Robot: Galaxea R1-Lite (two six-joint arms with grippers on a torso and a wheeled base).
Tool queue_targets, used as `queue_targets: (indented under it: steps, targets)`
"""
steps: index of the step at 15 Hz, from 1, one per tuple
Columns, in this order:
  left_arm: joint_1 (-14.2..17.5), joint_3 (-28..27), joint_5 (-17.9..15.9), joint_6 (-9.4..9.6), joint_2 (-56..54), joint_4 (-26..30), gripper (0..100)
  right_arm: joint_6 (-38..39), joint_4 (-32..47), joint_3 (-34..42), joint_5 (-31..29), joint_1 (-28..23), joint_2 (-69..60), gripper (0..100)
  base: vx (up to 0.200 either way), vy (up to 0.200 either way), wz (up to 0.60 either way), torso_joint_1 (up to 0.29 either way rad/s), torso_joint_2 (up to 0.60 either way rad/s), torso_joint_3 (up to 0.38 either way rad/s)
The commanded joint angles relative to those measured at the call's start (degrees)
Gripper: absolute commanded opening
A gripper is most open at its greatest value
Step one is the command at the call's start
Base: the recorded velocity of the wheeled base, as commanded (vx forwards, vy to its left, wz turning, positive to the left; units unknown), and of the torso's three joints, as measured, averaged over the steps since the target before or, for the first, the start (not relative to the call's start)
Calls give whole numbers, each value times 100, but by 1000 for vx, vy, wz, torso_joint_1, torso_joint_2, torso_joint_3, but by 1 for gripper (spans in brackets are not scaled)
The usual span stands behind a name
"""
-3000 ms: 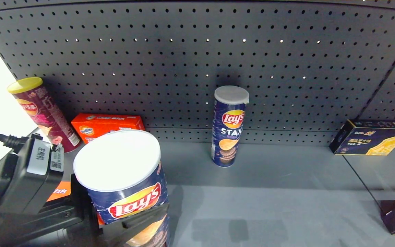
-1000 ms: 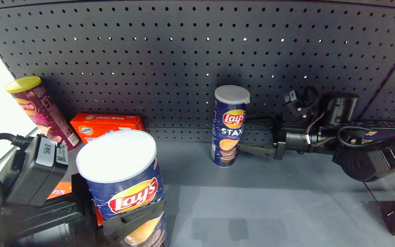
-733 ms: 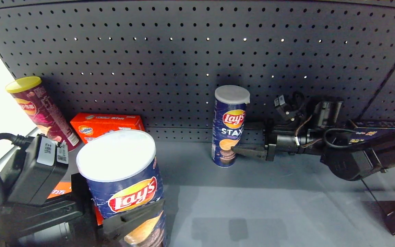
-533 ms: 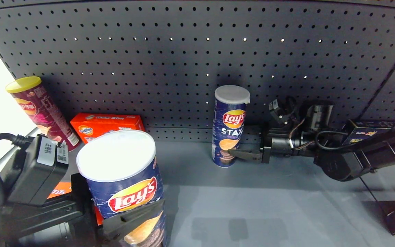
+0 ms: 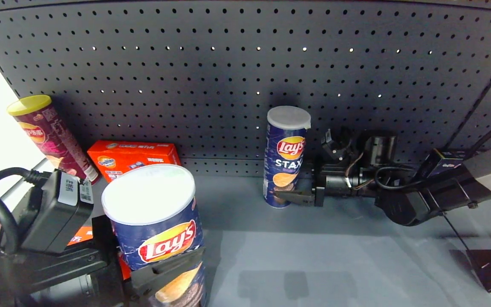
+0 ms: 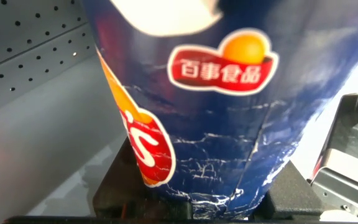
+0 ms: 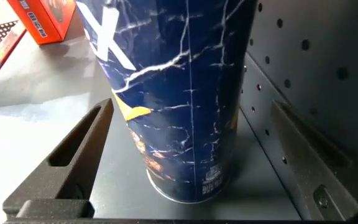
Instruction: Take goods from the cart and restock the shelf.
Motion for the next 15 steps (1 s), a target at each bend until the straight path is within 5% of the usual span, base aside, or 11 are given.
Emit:
queue_targets:
  steps: [1, 5, 6, 15]
  targets:
    - [49, 2, 2, 2, 10, -2, 0, -4, 6, -36, 2, 45, 68, 100, 0, 0, 0, 0, 0, 0]
    - [67, 20, 2, 2, 10, -2, 0, 5, -55, -221, 90, 115, 164, 100, 0, 0, 0, 0, 0, 0]
    - [67, 20, 2, 2, 10, -2, 0, 5, -55, -221, 90, 115, 164, 0, 0, 0, 0, 0, 0, 0]
    - [67, -16, 2, 19, -7, -20, 0, 40, -55, 1370, -596, 458, -1558, 0, 0, 0, 0, 0, 0, 0]
